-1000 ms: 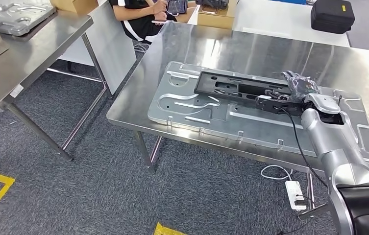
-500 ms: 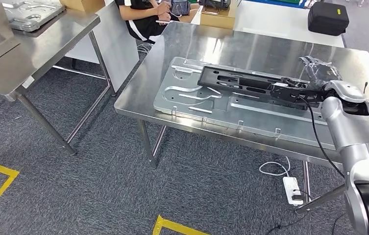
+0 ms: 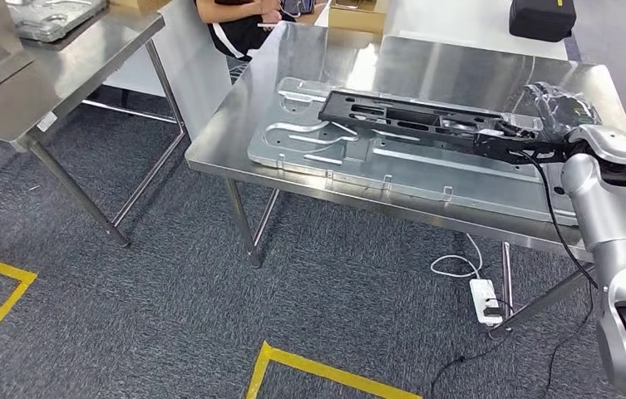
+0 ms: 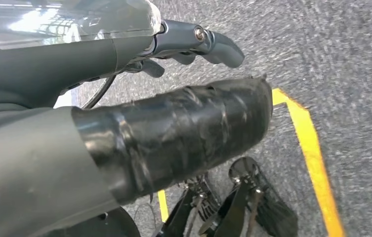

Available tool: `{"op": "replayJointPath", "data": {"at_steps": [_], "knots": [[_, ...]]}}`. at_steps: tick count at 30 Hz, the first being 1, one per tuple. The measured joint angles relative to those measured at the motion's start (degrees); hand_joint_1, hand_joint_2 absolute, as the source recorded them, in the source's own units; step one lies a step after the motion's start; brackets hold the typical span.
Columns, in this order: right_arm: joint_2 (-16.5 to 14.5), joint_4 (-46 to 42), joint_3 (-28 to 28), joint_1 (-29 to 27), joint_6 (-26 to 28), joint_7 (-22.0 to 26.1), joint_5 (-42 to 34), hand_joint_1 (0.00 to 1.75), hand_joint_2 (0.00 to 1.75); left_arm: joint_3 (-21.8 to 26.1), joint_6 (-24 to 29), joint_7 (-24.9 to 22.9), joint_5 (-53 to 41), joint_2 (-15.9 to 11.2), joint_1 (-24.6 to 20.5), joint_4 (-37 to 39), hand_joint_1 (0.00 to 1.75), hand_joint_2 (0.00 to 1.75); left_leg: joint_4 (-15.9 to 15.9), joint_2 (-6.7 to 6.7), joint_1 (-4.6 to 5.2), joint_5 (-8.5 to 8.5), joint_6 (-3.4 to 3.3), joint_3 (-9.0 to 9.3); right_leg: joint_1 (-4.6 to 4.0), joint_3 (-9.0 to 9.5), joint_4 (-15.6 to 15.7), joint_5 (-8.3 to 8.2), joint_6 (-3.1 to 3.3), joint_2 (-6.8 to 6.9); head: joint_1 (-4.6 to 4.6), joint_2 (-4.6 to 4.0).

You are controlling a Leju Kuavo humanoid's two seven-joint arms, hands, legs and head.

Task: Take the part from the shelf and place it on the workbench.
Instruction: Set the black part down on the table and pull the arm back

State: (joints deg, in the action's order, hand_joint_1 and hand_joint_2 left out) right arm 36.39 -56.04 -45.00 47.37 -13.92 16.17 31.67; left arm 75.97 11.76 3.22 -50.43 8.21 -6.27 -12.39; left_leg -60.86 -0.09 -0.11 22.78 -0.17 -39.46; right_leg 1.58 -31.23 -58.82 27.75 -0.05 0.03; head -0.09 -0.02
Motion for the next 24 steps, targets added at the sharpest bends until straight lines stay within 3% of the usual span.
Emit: {"op": "replayJointPath", "data": {"at_steps": [3, 4, 5, 6, 8, 10, 11, 12, 14, 15, 16, 18, 19, 20, 21, 22, 23, 24], "knots": [[0.33, -0.24, 0.0, 0.31, -0.38, 0.11, -0.13, 0.0, 0.0, 0.01, -0.09, -0.13, -0.03, 0.03, -0.02, 0.0, 0.0, 0.0, -10.05, 0.02, -0.23, 8.33, 0.63, -2.72, -0.19, -2.33, 0.04, -1.99, 0.79, 0.08, 0.02, 0.0], [0.54, -0.33, 0.0, 0.3, -0.44, 0.16, -0.23, 0.0, 0.0, 0.01, -0.12, -0.13, -0.05, 0.03, -0.04, 0.0, 0.0, 0.0, -13.25, 0.02, -0.26, 9.56, 0.69, -3.11, -0.34, -3.21, -0.01, -2.67, 0.8, 0.07, 0.03, 0.0], [0.8, -0.47, 0.0, 0.27, -0.47, 0.22, -0.39, 0.0, 0.0, 0.01, -0.15, -0.14, -0.08, 0.03, -0.05, 0.0, 0.0, 0.0, -14.88, 0.02, -0.26, 9.36, 0.62, -2.73, -0.5, -4.11, -0.07, -3.34, 0.78, 0.08, 0.03, 0.0], [1.08, -0.63, 0.0, 0.26, -0.49, 0.25, -0.58, 0.0, 0.0, 0.01, -0.21, -0.14, -0.1, 0.03, -0.05, 0.0, 0.0, 0.0, -14.52, 0.03, -0.21, 8.16, 0.4, -1.38, -0.65, -5.01, -0.14, -3.99, 0.74, 0.08, 0.03, 0.0], [1.68, -1.07, 0.01, 0.27, -0.5, 0.26, -0.89, 0.0, 0.0, 0.01, -0.34, -0.14, -0.14, -0.02, -0.1, -0.01, 0.0, 0.0, -8.35, 0.09, 0.03, 6.12, -0.58, 4.24, -0.95, -6.5, -0.25, -5.23, 0.65, 0.11, 0.02, 0.0], [2.22, -1.46, 0.03, 0.33, -0.49, 0.26, -1.0, 0.0, 0.0, 0.01, -0.43, -0.15, -0.15, -0.1, -0.21, -0.02, 0.0, 0.0, -0.17, 0.12, 0.42, 6.85, -1.52, 10.1, -1.06, -7.15, -0.18, -6.34, 0.27, 0.22, 0.02, 0.0], [2.41, -1.62, 0.04, 0.34, -0.49, 0.26, -1.03, 0.0, 0.0, 0.01, -0.44, -0.15, -0.16, -0.14, -0.27, -0.02, 0.0, 0.0, 2.32, 0.13, 0.66, 7.4, -1.8, 11.61, -0.95, -7.2, 0.0, -6.89, -0.05, 0.32, 0.03, 0.0], [2.56, -1.72, 0.04, 0.31, -0.49, 0.26, -1.05, 0.0, 0.0, 0.01, -0.44, -0.15, -0.18, -0.16, -0.31, -0.02, 0.0, 0.0, 3.39, 0.13, 0.85, 7.29, -1.98, 11.9, -0.84, -7.18, 0.3, -7.51, -0.42, 0.41, 0.03, 0.0], [2.8, -1.82, 0.04, 0.05, -0.49, 0.26, -1.08, 0.0, 0.0, 0.01, -0.48, -0.15, -0.21, -0.17, -0.35, -0.01, 0.0, 0.0, 4.2, 0.02, 0.86, 5.67, -2.64, 11.33, -0.66, -7.41, 0.76, -8.0, -1.1, 0.41, 0.04, 0.0], [2.97, -1.84, 0.04, -0.09, -0.49, 0.26, -1.1, 0.0, 0.0, 0.01, -0.5, -0.15, -0.21, -0.17, -0.37, -0.01, 0.0, 0.0, 4.65, -0.11, 0.73, 4.67, -3.09, 10.83, -0.64, -7.96, -0.07, -6.67, -1.35, 0.31, 0.02, 0.0], [3.17, -1.85, 0.04, -0.21, -0.47, 0.26, -1.11, 0.0, 0.0, 0.01, -0.52, -0.15, -0.22, -0.18, -0.35, -0.01, 0.0, 0.0, 5.05, -0.25, 0.57, 3.66, -3.44, 10.14, -0.6, -8.83, -2.13, -4.22, -1.57, 0.18, 0.02, 0.0], [3.49, -1.86, 0.04, -0.51, -0.44, 0.26, -1.21, 0.0, 0.0, 0.01, -0.53, -0.15, -0.27, -0.2, -0.25, -0.02, 0.0, 0.0, 5.14, -0.44, 0.51, 2.0, -3.78, 8.19, -0.45, -10.95, -9.43, 1.76, -1.96, 0.05, 0.02, 0.0], [3.58, -1.86, 0.04, -0.79, -0.4, 0.26, -1.27, 0.0, 0.0, 0.01, -0.52, -0.15, -0.31, -0.21, -0.18, -0.01, 0.0, 0.0, 5.02, -0.47, 0.5, 1.27, -3.75, 7.11, -0.35, -11.61, -13.07, 3.27, -2.18, 0.05, 0.02, 0.0], [3.66, -1.86, 0.04, -1.11, -0.38, 0.27, -1.37, 0.0, 0.0, 0.01, -0.52, -0.15, -0.35, -0.2, -0.15, -0.01, 0.0, 0.0, 4.81, -0.5, 0.46, 0.57, -3.66, 5.99, -0.23, -11.6, -15.47, 3.32, -2.37, 0.06, 0.02, 0.0], [3.72, -1.86, 0.04, -1.37, -0.35, 0.27, -1.48, 0.0, 0.0, 0.01, -0.52, -0.15, -0.39, -0.18, -0.16, -0.01, 0.0, 0.0, 4.48, -0.51, 0.38, -0.09, -3.5, 4.78, -0.08, -10.62, -15.99, 2.2, -2.58, 0.07, 0.02, 0.0], [3.8, -1.86, 0.04, -1.52, -0.31, 0.28, -1.61, 0.0, 0.0, 0.01, -0.52, -0.18, -0.43, -0.15, -0.17, 0.0, 0.0, 0.0, 4.0, -0.53, 0.26, -0.68, -3.28, 3.53, 0.09, -8.55, -14.43, 0.67, -2.81, 0.1, 0.02, 0.0], [3.89, -1.86, 0.04, -1.57, -0.26, 0.29, -1.74, 0.0, 0.0, 0.01, -0.51, -0.22, -0.45, -0.13, -0.21, -0.01, 0.0, 0.0, 3.34, -0.54, 0.17, -1.17, -2.99, 2.36, 0.31, -5.53, -11.1, -0.09, -3.07, 0.14, 0.02, 0.0], [3.98, -1.94, 0.04, -1.57, -0.19, 0.31, -1.86, 0.0, 0.0, 0.01, -0.49, -0.26, -0.49, -0.15, -0.23, -0.02, 0.0, 0.0, 2.58, -0.48, 0.17, -1.54, -2.67, 1.32, 0.33, -2.22, -6.78, 0.35, -3.23, 0.15, 0.02, 0.0]]}}
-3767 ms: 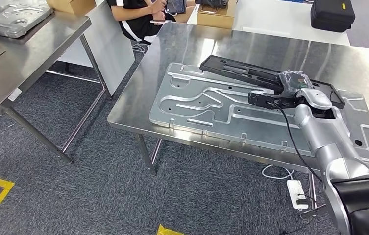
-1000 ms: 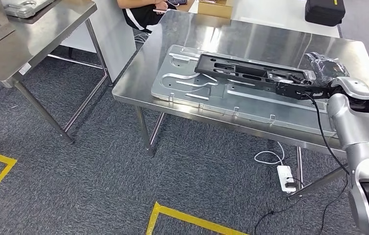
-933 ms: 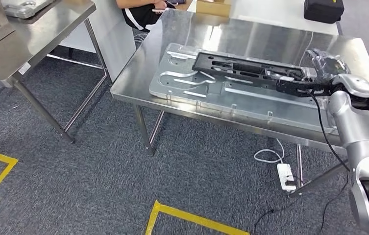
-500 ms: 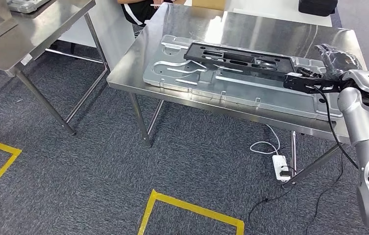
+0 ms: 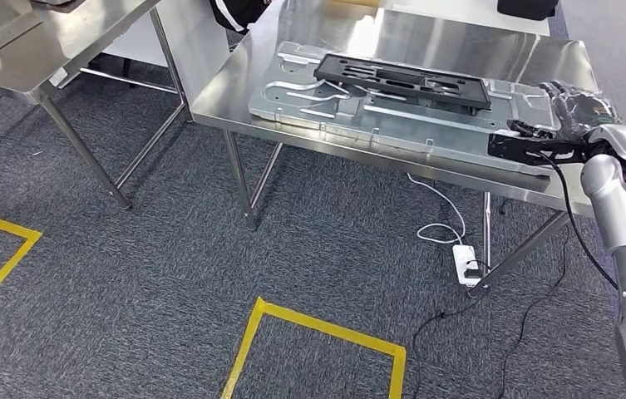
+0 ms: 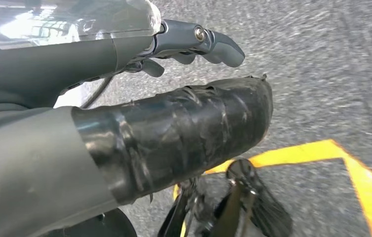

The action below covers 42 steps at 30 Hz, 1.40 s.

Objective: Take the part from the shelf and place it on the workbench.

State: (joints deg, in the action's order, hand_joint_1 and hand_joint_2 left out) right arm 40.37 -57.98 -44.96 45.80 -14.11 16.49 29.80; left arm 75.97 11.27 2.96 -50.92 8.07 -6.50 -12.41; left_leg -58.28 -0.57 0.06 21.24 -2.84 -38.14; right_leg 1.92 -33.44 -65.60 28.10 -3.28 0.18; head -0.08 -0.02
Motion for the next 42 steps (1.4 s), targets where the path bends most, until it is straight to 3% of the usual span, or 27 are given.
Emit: {"op": "replayJointPath", "data": {"at_steps": [2, 3, 5, 6, 7, 9, 10, 11, 13, 14, 15, 17, 19, 21, 22, 25, 26, 28, 30, 32, 34, 35, 37, 38, 40, 41, 42], "knots": [[0.31, -0.23, 0.0, -0.27, 0.22, 0.07, -0.16, 0.0, 0.0, 0.0, 0.07, -0.05, -0.08, -0.05, -0.01, -0.02, 0.0, 0.0, -1.1, 0.12, 0.23, -0.59, 0.67, -1.02, -0.07, 3.83, 5.5, 2.1, 0.46, -0.14, 0.03, 0.0], [0.42, -0.35, 0.0, -0.45, 0.32, 0.1, -0.21, 0.0, 0.0, 0.0, 0.12, -0.05, -0.11, -0.09, 0.02, -0.03, 0.0, 0.0, -1.29, 0.2, 0.38, -0.94, 0.96, -1.2, -0.22, 4.16, 6.32, 2.63, 0.97, -0.22, 0.04, 0.0], [0.54, -0.43, 0.0, -0.72, 0.45, 0.13, -0.23, 0.0, 0.0, 0.0, 0.2, -0.07, -0.15, -0.1, 0.14, -0.03, 0.0, 0.0, -1.54, 0.25, 0.32, -1.1, 1.57, -1.67, -0.13, 3.18, 6.0, 1.88, 2.17, -0.15, 0.05, 0.0], [0.54, -0.52, 0.0, -0.75, 0.49, 0.13, -0.23, 0.0, 0.0, 0.0, 0.23, -0.11, -0.16, -0.1, 0.2, -0.03, 0.0, 0.0, -2.39, 0.29, 0.2, 0.17, 1.88, -2.21, -0.1, 2.56, 6.02, 1.27, 2.77, -0.07, 0.04, 0.0], [0.55, -0.6, 0.0, -0.75, 0.52, 0.13, -0.23, 0.0, 0.0, 0.0, 0.26, -0.15, -0.16, -0.09, 0.26, -0.03, 0.0, 0.0, -4.33, 0.31, 0.05, 2.63, 2.18, -2.98, -0.09, 1.77, 6.06, 0.53, 3.26, -0.03, 0.05, 0.0], [0.56, -0.78, 0.0, -0.74, 0.57, 0.13, -0.23, 0.0, 0.0, 0.0, 0.3, -0.22, -0.16, -0.07, 0.25, -0.03, 0.0, 0.0, -11.11, 0.33, -0.1, 9.12, 2.6, -4.65, -0.3, 0.09, 6.06, -0.99, 3.81, -0.09, 0.06, 0.0], [0.57, -0.8, 0.0, -0.76, 0.58, 0.13, -0.23, 0.0, 0.0, 0.0, 0.31, -0.23, -0.16, -0.07, 0.21, -0.03, 0.0, 0.0, -14.82, 0.33, -0.12, 11.27, 2.69, -5.19, -0.44, -0.84, 6.02, -1.78, 3.88, -0.15, 0.07, 0.0], [0.57, -0.83, 0.0, -0.79, 0.58, 0.13, -0.23, 0.0, 0.0, 0.0, 0.32, -0.23, -0.16, -0.07, 0.16, -0.03, 0.0, 0.0, -17.53, 0.33, -0.12, 11.94, 2.67, -5.22, -0.6, -1.74, 5.98, -2.52, 3.91, -0.19, 0.07, 0.0], [0.66, -0.84, 0.0, -0.91, 0.59, 0.14, -0.23, 0.0, 0.0, 0.0, 0.32, -0.23, -0.16, -0.07, 0.07, -0.03, 0.0, 0.0, -17.84, 0.36, -0.08, 9.67, 2.18, -2.74, -0.97, -3.68, 5.9, -3.98, 3.9, -0.25, 0.08, 0.0], [0.76, -0.84, 0.0, -0.96, 0.6, 0.16, -0.25, 0.0, 0.0, 0.0, 0.32, -0.23, -0.16, -0.07, 0.04, -0.03, 0.0, 0.0, -15.04, 0.39, 0.02, 8.16, 1.68, 0.03, -1.17, -4.52, 5.88, -4.67, 3.86, -0.26, 0.08, 0.0], [0.87, -0.88, 0.0, -1.0, 0.62, 0.2, -0.27, 0.0, 0.0, 0.0, 0.32, -0.23, -0.16, -0.13, -0.02, -0.03, 0.0, 0.0, -10.82, 0.43, 0.18, 7.84, 0.96, 3.37, -1.31, -5.2, 5.88, -5.33, 3.79, -0.21, 0.06, 0.0], [1.16, -1.01, 0.0, -1.03, 0.69, 0.39, -0.34, 0.0, 0.0, 0.0, 0.3, -0.23, -0.16, -0.21, -0.11, -0.03, 0.0, 0.0, -2.54, 0.51, 0.62, 9.16, 0.0, 9.0, -1.33, -5.77, 6.05, -6.47, 3.36, -0.02, 0.04, 0.0], [1.36, -1.17, 0.0, -1.18, 0.76, 0.68, -0.4, 0.0, 0.0, 0.0, 0.28, -0.27, -0.16, -0.26, -0.19, -0.03, 0.0, 0.0, 0.79, 0.58, 1.11, 9.75, -0.4, 10.48, -0.94, -5.73, 6.7, -7.68, 2.61, 0.25, 0.11, 0.0], [1.52, -1.23, 0.0, -1.63, 0.79, 0.79, -0.45, 0.0, 0.0, 0.0, 0.26, -0.36, -0.16, -0.27, -0.22, -0.03, 0.0, 0.0, 2.01, 0.49, 1.1, 7.87, -0.94, 10.03, -0.64, -5.92, 7.22, -8.03, 1.92, 0.3, 0.18, 0.0], [1.64, -1.23, 0.0, -1.83, 0.79, 0.78, -0.48, 0.0, 0.0, 0.0, 0.24, -0.41, -0.16, -0.26, -0.22, -0.03, 0.0, 0.0, 2.65, 0.39, 0.98, 6.76, -1.25, 9.65, -0.62, -6.3, 6.53, -6.65, 1.7, 0.21, 0.17, 0.0], [2.03, -1.25, 0.0, -2.12, 0.81, 0.77, -0.57, 0.0, 0.0, 0.0, 0.1, -0.5, -0.16, -0.24, -0.12, -0.03, 0.0, 0.0, 3.26, 0.04, 0.84, 4.03, -1.75, 7.28, -0.57, -8.45, -1.95, 1.89, 1.04, -0.08, 0.13, 0.0], [2.11, -1.25, 0.0, -2.29, 0.81, 0.76, -0.61, 0.0, 0.0, 0.0, 0.02, -0.51, -0.16, -0.24, -0.08, -0.03, 0.0, 0.0, 3.16, -0.03, 0.83, 3.29, -1.71, 6.2, -0.51, -8.96, -5.53, 3.51, 0.78, -0.1, 0.12, 0.0], [2.19, -1.25, 0.0, -2.66, 0.8, 0.78, -0.73, 0.0, 0.0, 0.0, -0.19, -0.52, -0.15, -0.2, -0.07, -0.03, 0.0, 0.0, 2.66, -0.13, 0.76, 1.87, -1.46, 3.83, -0.3, -8.03, -8.93, 2.52, 0.34, -0.08, 0.12, 0.0], [2.27, -1.25, 0.0, -2.74, 0.81, 0.79, -0.82, 0.0, 0.0, 0.0, -0.32, -0.54, -0.14, -0.09, -0.11, -0.03, 0.0, 0.0, 1.54, -0.2, 0.6, 0.74, -1.0, 1.35, 0.01, -3.36, -4.9, -0.16, -0.05, -0.03, 0.12, 0.0], [2.34, -1.32, 0.0, -2.74, 0.85, 0.79, -0.88, 0.0, 0.87, 0.0, -0.33, -0.49, -0.14, -0.03, -0.14, -0.03, 0.0, 0.0, 0.0, -0.14, 0.59, 0.03, -0.36, -0.64, -0.11, 2.65, 2.96, 1.09, 0.11, -0.08, 0.13, 0.0], [2.56, -1.53, 0.0, -2.98, 0.93, 0.8, -1.14, 0.0, 1.75, 0.0, -0.33, 0.05, -0.15, -0.04, -0.1, -0.03, 0.0, 0.0, -0.81, -0.06, 0.67, -0.47, 0.31, -1.43, -0.46, 4.91, 6.95, 3.17, 1.05, -0.14, 0.13, 0.0], [2.75, -1.72, 0.0, -3.22, 0.99, 0.79, -1.28, 0.0, 1.75, 0.0, -0.33, 0.37, -0.15, -0.07, -0.05, -0.03, 0.0, 0.0, -0.74, -0.05, 0.68, -0.78, 0.69, -1.5, -0.47, 4.57, 6.96, 3.08, 1.77, -0.12, 0.14, 0.0], [3.15, -2.24, 0.01, -3.47, 1.11, 0.75, -1.43, 0.0, 1.75, 0.0, -0.33, 0.75, -0.07, -0.08, 0.08, -0.03, 0.0, 0.0, -1.48, 0.04, 0.53, 0.19, 1.5, -2.15, -0.34, 3.77, 7.07, 2.2, 2.98, 0.06, 0.14, 0.0], [3.32, -2.56, 0.02, -3.56, 1.17, 0.75, -1.45, 0.0, 1.75, 0.0, -0.33, 0.75, -0.02, -0.08, 0.17, -0.03, 0.0, 0.0, -3.07, 0.08, 0.41, 2.07, 1.89, -2.84, -0.24, 3.29, 7.15, 1.56, 3.49, 0.11, 0.14, 0.0], [3.57, -3.08, 0.05, -3.77, 1.27, 0.75, -1.48, 0.0, 1.75, 0.0, -0.33, 0.78, 0.07, -0.03, 0.25, -0.03, 0.0, 0.0, -9.56, 0.15, 0.12, 7.64, 2.48, -4.85, -0.29, 2.14, 7.12, 0.41, 3.95, -0.01, 0.15, 0.0], [3.67, -3.23, 0.06, -3.93, 1.31, 0.75, -1.49, 0.0, 1.75, 0.0, -0.33, 0.8, 0.09, -0.03, 0.25, -0.03, 0.0, 0.0, -13.28, 0.15, 0.02, 9.64, 2.67, -5.76, -0.36, 1.53, 7.07, -0.07, 3.98, -0.08, 0.15, 0.0], [3.74, -3.33, 0.07, -4.14, 1.35, 0.74, -1.5, 0.0, 1.75, 0.0, -0.33, 0.81, 0.13, -0.04, 0.24, -0.03, 0.0, 0.0, -15.99, 0.16, -0.04, 10.53, 2.74, -6.11, -0.46, 0.95, 7.02, -0.51, 3.95, -0.16, 0.15, 0.0]]}}
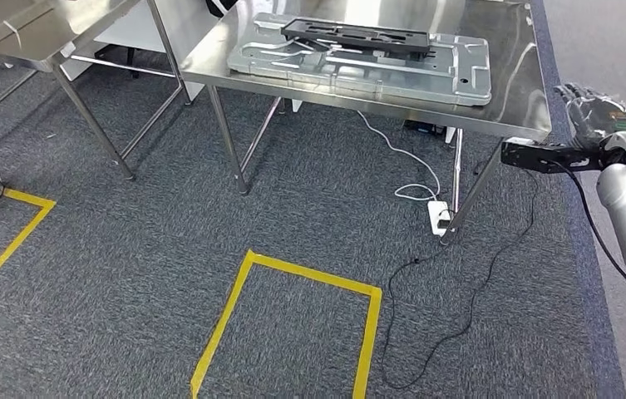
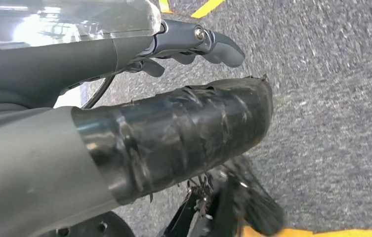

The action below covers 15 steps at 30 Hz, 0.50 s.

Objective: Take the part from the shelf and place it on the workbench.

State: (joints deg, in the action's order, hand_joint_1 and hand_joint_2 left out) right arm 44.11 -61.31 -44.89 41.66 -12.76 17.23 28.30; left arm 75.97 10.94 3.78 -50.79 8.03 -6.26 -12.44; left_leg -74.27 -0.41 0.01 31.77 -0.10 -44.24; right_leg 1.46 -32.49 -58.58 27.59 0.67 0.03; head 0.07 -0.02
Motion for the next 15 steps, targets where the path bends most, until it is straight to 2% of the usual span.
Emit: {"op": "replayJointPath", "data": {"at_steps": [1, 2, 5, 6, 9, 11, 12, 14, 15], "knots": [[0.03, -0.05, 0.0, -0.2, 0.02, 0.0, 0.0, 0.0, 1.75, 0.0, 0.01, 0.01, 0.03, -0.01, 0.0, 0.0, 0.0, 0.0, -0.8, 0.01, -0.02, -0.15, -0.08, 0.57, -0.1, -0.44, -0.05, -0.38, -0.05, -0.06, 0.01, 0.0], [0.04, -0.11, 0.0, -0.4, 0.04, 0.0, -0.02, 0.0, 1.75, 0.0, 0.01, 0.0, 0.05, -0.01, -0.01, 0.0, 0.0, 0.0, 0.85, 0.04, 0.01, -1.05, -0.32, 2.39, -0.21, -0.82, -0.07, -0.74, -0.11, -0.12, 0.01, 0.0], [0.16, -0.27, 0.1, -0.71, 0.22, 0.03, -0.3, 0.0, 0.44, 0.0, 0.09, -0.02, 0.04, -0.09, -0.1, -0.01, 0.0, 0.0, 12.7, 0.42, 0.37, -3.66, -1.88, 11.12, -0.41, -1.43, -0.01, -1.61, -0.51, -0.38, -0.01, 0.0], [0.22, -0.32, 0.16, -0.79, 0.28, 0.05, -0.54, 0.0, 0.0, 0.0, 0.13, -0.03, 0.01, -0.12, -0.09, -0.01, 0.0, 0.0, 15.05, 0.57, 0.49, -4.05, -2.26, 12.66, -0.37, -1.46, 0.1, -1.85, -0.79, -0.46, -0.02, 0.0], [0.26, -0.39, 0.33, -1.21, 0.27, 0.14, -1.33, 0.0, 0.0, 0.0, 0.22, -0.05, -0.09, -0.15, -0.07, 0.0, 0.0, 0.0, 17.17, 0.32, 0.68, -4.84, -2.84, 13.39, -0.2, -1.44, 0.55, -2.48, -1.86, -0.75, -0.01, 0.0], [0.44, -0.37, 0.6, -1.45, 0.21, 0.17, -1.63, 0.0, 0.0, 0.0, 0.27, -0.08, -0.12, -0.11, -0.16, 0.0, 0.0, 0.0, 18.64, -0.5, 0.47, -5.74, -3.39, 13.62, -0.2, -2.46, -1.09, -1.18, -2.32, -0.74, -0.03, 0.0], [0.56, -0.37, 0.73, -1.53, 0.18, 0.17, -1.7, 0.0, 0.0, 0.0, 0.27, -0.08, -0.14, -0.09, -0.17, 0.0, 0.0, 0.0, 19.1, -0.94, 0.34, -6.13, -3.57, 13.6, -0.16, -3.68, -3.6, 0.42, -2.5, -0.64, -0.05, 0.0], [0.62, -0.33, 0.83, -1.86, 0.07, 0.17, -1.73, 0.0, 0.0, 0.0, 0.27, -0.09, -0.17, -0.07, -0.13, 0.0, 0.0, 0.0, 19.06, -1.8, 0.39, -6.34, -3.75, 13.18, -0.09, -7.18, -11.07, 4.07, -3.0, -0.51, -0.04, 0.0], [0.63, -0.29, 0.83, -2.1, 0.02, 0.17, -1.73, 0.0, 0.0, 0.0, 0.27, -0.1, -0.2, -0.07, -0.1, 0.0, 0.0, 0.0, 18.84, -2.25, 0.39, -6.33, -3.74, 12.94, 0.01, -8.46, -13.95, 4.91, -3.3, -0.43, -0.05, 0.0]]}}
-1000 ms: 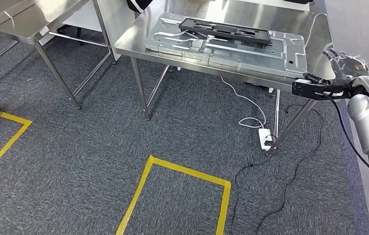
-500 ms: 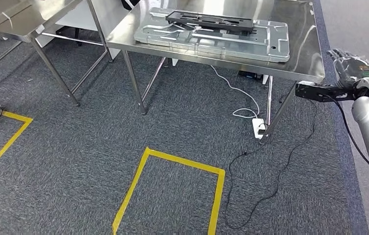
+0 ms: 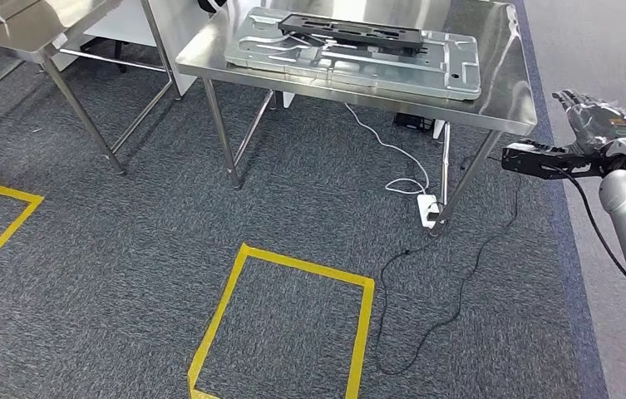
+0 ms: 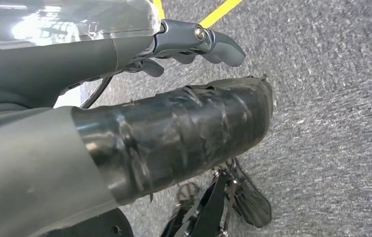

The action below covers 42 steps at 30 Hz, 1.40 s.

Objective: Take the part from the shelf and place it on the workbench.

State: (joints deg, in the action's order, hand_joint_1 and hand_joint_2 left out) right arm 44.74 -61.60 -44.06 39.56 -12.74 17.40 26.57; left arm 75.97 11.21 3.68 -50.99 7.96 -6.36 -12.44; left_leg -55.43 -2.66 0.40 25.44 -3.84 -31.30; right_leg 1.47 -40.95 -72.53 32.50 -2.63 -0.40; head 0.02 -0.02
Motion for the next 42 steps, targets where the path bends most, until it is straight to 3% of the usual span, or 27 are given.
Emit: {"op": "replayJointPath", "data": {"at_steps": [1, 2, 4, 6, 7, 9, 11, 14, 15, 16, 17, 18, 20, 22, 24, 25, 27, 29, 31, 32, 34, 36, 40, 42], "knots": [[0.0, 0.04, 0.01, -0.22, -0.03, 0.0, 0.0, 0.0, 0.0, 0.0, 0.0, -0.01, -0.02, 0.01, 0.02, 0.0, 0.0, 0.0, -0.32, -0.49, -0.01, 0.07, 0.05, -0.25, 0.14, -0.35, -0.97, -0.21, -0.27, 0.15, 0.01, 0.0], [0.01, 0.06, 0.02, -0.33, -0.02, 0.0, 0.01, 0.0, 0.0, 0.0, 0.0, -0.02, -0.03, 0.04, 0.01, 0.0, 0.0, 0.0, -0.75, -0.99, -0.07, 0.21, 0.17, -0.5, 0.3, 0.52, 0.49, -1.47, -0.51, 0.45, 0.01, 0.0], [0.06, 0.06, 0.08, -0.34, 0.0, 0.0, 0.07, 0.0, 0.0, 0.0, 0.0, -0.05, -0.06, 0.13, -0.02, -0.01, 0.0, 0.0, -1.98, -1.98, -0.12, 0.81, 0.67, -0.98, 0.4, 4.42, 7.59, -4.67, -0.76, 2.32, 0.01, 0.0], [0.18, 0.0, 0.25, -0.37, 0.01, 0.03, 0.16, 0.0, 0.0, 0.0, 0.01, -0.06, -0.1, 0.12, -0.07, -0.02, 0.0, 0.0, -3.27, -2.83, 0.09, 1.52, 1.35, -1.36, 0.13, 6.72, 12.34, -6.02, -0.18, 3.69, 0.02, 0.0], [0.24, -0.04, 0.37, -0.41, -0.01, 0.04, 0.2, 0.0, 0.0, 0.0, 0.02, -0.06, -0.14, 0.09, -0.11, -0.02, 0.0, 0.0, -3.6, -3.27, 0.24, 1.72, 1.62, -1.45, -0.05, 6.74, 12.73, -5.91, 0.3, 3.7, 0.02, 0.0], [0.37, -0.1, 0.6, -0.49, -0.04, 0.07, 0.2, 0.0, 0.0, 0.0, 0.02, -0.06, -0.19, 0.09, -0.18, -0.01, 0.0, 0.0, -3.75, -4.22, 0.33, 1.9, 2.02, -1.44, 0.04, 6.38, 12.65, -6.24, 1.15, 2.26, 0.03, 0.0], [0.48, -0.2, 0.78, -0.45, -0.05, 0.06, 0.2, 0.0, 0.0, 0.0, 0.02, -0.07, -0.2, 0.11, -0.21, 0.0, 0.0, 0.0, -5.48, -2.76, 0.03, 3.44, 2.65, -2.11, 0.29, 6.16, 12.84, -6.64, 1.89, 1.03, 0.03, 0.0], [0.4, -0.4, 0.9, -0.42, -0.07, 0.06, 0.2, 0.0, 0.0, 0.0, 0.02, -0.07, -0.2, 0.11, -0.13, -0.01, 0.0, 0.0, -15.47, 1.59, -0.46, 9.19, 3.41, -6.47, 0.38, 5.59, 12.94, -7.12, 2.58, -0.87, 0.04, 0.0], [0.37, -0.43, 0.9, -0.47, -0.07, 0.07, 0.2, 0.0, 0.0, 0.0, 0.02, -0.07, -0.2, 0.11, -0.08, -0.01, 0.0, 0.0, -18.68, 2.05, -0.49, 10.34, 3.45, -7.92, 0.34, 5.37, 12.9, -7.23, 2.65, -1.61, 0.04, 0.0], [0.34, -0.43, 0.9, -0.52, -0.07, 0.07, 0.2, 0.0, 0.0, 0.0, 0.02, -0.07, -0.2, 0.11, -0.03, 0.0, 0.0, 0.0, -20.15, 2.24, -0.49, 10.39, 3.36, -8.56, 0.28, 5.22, 12.85, -7.33, 2.66, -2.4, 0.04, 0.0], [0.33, -0.43, 0.9, -0.54, -0.07, 0.07, 0.2, 0.0, 0.0, 0.0, 0.02, -0.07, -0.2, 0.11, 0.02, 0.0, 0.0, 0.0, -19.34, 2.41, -0.47, 9.3, 3.14, -8.09, 0.23, 5.13, 12.78, -7.41, 2.63, -3.21, 0.04, 0.0], [0.34, -0.44, 0.9, -0.54, -0.07, 0.07, 0.2, 0.0, 0.0, 0.0, 0.02, -0.07, -0.2, 0.11, 0.03, 0.0, 0.0, 0.0, -16.32, 2.89, -0.45, 7.32, 2.76, -6.58, 0.14, 5.1, 12.74, -7.48, 2.57, -4.03, 0.04, 0.0], [0.3, -0.48, 0.92, -0.47, -0.07, 0.07, 0.2, 0.0, 0.0, 0.0, 0.03, -0.07, -0.21, -0.04, 0.04, -0.01, 0.0, 0.0, -8.24, 6.0, -0.44, 3.69, 1.55, -2.65, 0.19, 5.01, 12.7, -7.66, 2.32, -5.49, 0.02, 0.0], [0.2, -0.56, 0.94, -0.43, -0.14, 0.08, 0.21, 0.0, 0.0, 0.02, 0.04, 0.03, 0.11, -0.16, -0.01, -0.02, 0.0, 0.0, -4.04, 8.3, -0.3, 2.48, 0.66, -0.67, 0.64, 4.68, 12.85, -8.03, 1.67, -6.9, 0.01, 0.0], [0.15, -0.36, 0.95, -0.45, -0.29, 0.55, 0.6, 0.0, 0.0, 0.26, 0.04, 0.35, 1.07, -0.09, -0.24, -0.01, 0.0, 0.0, -3.08, 7.17, -0.15, 2.12, 0.43, -0.31, 0.96, 4.41, 13.42, -8.64, 0.69, -8.45, 0.03, 0.0], [0.13, 0.02, 0.97, -0.42, -0.33, 1.05, 0.96, 0.0, 0.0, 0.42, 0.04, 0.49, 1.53, -0.05, -0.38, -0.02, 0.0, 0.0, -2.32, 6.26, -0.22, 1.69, 0.39, -0.04, 0.94, 4.24, 13.47, -8.75, 0.39, -8.18, 0.02, 0.0], [-0.12, 1.19, 1.01, 0.47, -0.22, 2.2, 1.8, 0.0, 0.0, 0.63, -0.02, 0.54, 1.73, 0.04, -0.41, -0.04, 0.0, 0.0, -0.59, 4.35, -0.48, 0.68, 0.13, 0.46, 0.52, 2.81, 11.03, -7.08, 0.21, -4.95, -0.1, 0.0], [-0.69, 2.27, 1.02, 1.4, -0.11, 2.89, 2.19, 0.0, 0.0, 0.66, -0.17, 0.55, 1.5, 0.06, -0.28, -0.06, 0.0, 0.0, -0.16, 2.5, -0.39, 0.35, -0.08, 0.4, 0.37, -0.28, 4.43, -3.47, 0.16, -1.1, -0.2, 0.0], [-1.25, 3.1, 1.02, 1.55, -0.07, 3.13, 2.24, 0.0, 0.0, 0.66, -0.36, 0.58, 1.16, 0.07, -0.2, -0.07, 0.0, 0.0, -0.55, 0.73, -0.34, 0.48, 0.02, 0.02, 0.51, -2.32, -0.51, -1.78, -0.22, 0.09, -0.19, 0.0], [-1.41, 3.46, 1.02, 1.52, -0.05, 3.15, 2.24, 0.0, 0.0, 0.66, -0.46, 0.6, 0.91, 0.07, -0.18, -0.07, 0.0, 0.0, -0.87, -0.02, -0.36, 0.64, 0.15, -0.19, 0.6, -1.91, -0.25, -2.35, -0.4, 0.37, -0.19, 0.0], [-1.55, 3.8, 1.03, 1.58, 0.15, 3.14, 2.25, 0.0, 0.0, 0.65, -0.66, 0.61, 0.49, 0.08, -0.18, -0.07, 0.0, 0.0, -1.94, -1.14, -0.43, 1.2, 0.69, -0.63, 0.78, 1.95, 6.15, -5.13, -0.68, 1.08, -0.19, 0.0], [-1.58, 3.87, 1.03, 1.48, 0.68, 3.04, 2.46, 0.0, 0.0, 0.63, -0.83, 0.61, 0.13, 0.04, -0.26, -0.08, 0.0, 0.0, -3.03, -1.91, -0.24, 1.92, 1.46, -1.17, 0.6, 5.34, 11.73, -6.78, -0.4, 1.57, -0.17, 0.0], [-1.34, 3.62, 1.03, 0.39, 2.45, 2.79, 4.22, 0.0, 0.0, 0.56, -0.99, 0.57, -0.48, -0.01, -0.5, -0.09, 0.0, 0.0, -3.71, -2.31, -0.05, 2.55, 2.49, -1.24, 0.55, 5.83, 12.63, -6.91, 0.99, 1.18, -0.15, 0.0], [-1.14, 3.02, 1.04, 0.09, 2.68, 2.73, 4.97, 0.0, 0.0, 0.55, -1.0, 0.5, -0.58, -0.01, -0.35, -0.09, 0.0, 0.0, -6.19, -0.33, -0.3, 4.38, 3.06, -2.2, 0.79, 5.75, 12.85, -7.14, 1.63, 1.25, -0.15, 0.0]]}}
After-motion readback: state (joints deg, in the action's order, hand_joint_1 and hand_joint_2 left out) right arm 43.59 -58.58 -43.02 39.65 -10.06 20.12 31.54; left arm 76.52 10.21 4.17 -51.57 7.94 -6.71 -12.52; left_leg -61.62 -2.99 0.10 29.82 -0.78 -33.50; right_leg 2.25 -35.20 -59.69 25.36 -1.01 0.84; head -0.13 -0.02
